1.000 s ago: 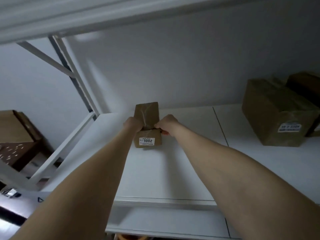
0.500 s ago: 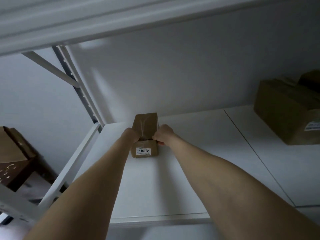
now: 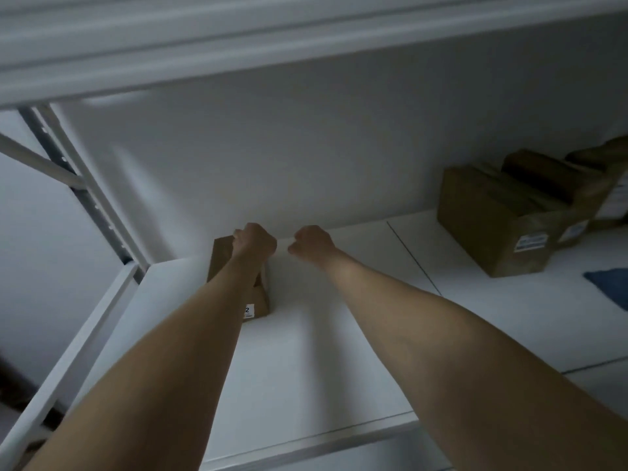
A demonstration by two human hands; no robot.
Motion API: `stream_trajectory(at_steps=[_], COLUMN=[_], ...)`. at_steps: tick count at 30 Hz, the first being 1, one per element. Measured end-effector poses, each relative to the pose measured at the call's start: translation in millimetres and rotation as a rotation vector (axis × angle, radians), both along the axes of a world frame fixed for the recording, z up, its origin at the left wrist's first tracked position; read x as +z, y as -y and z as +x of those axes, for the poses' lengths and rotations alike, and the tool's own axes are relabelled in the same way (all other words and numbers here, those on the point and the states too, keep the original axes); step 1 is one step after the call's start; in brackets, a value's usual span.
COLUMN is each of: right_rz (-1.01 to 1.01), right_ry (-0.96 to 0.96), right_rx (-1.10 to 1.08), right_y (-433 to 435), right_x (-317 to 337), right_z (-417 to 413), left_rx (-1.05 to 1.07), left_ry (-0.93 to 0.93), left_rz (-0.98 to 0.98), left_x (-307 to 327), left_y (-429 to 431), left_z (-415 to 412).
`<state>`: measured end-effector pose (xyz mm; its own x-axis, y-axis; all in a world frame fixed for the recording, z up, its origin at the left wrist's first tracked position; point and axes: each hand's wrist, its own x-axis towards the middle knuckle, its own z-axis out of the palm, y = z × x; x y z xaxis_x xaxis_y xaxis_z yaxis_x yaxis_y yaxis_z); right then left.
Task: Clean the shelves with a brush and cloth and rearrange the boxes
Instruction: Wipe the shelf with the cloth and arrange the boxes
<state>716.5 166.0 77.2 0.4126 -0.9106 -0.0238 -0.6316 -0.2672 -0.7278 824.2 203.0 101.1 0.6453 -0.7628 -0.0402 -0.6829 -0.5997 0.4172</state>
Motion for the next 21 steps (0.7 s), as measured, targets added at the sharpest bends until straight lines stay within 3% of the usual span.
stream_trajectory(at_steps=[11,16,21], right_rz=[-0.189,-0.282,-0.046], right_ry=[0.124,0.002,-0.018], right_rx=[-0.404,-0.597,-0.747], right_y=[66,103,123], right_x=[48,49,35], right_z=[-223,-318,-388], left_rx=[-0.392,-0.455,-0.416], left_ry=[-0.057,-0.428,-0.664], left_rz=[-0.076,-0.129,-0.144], left_x=[28,27,15], left_y=[89,111,126], left_z=[-248,-341,-390])
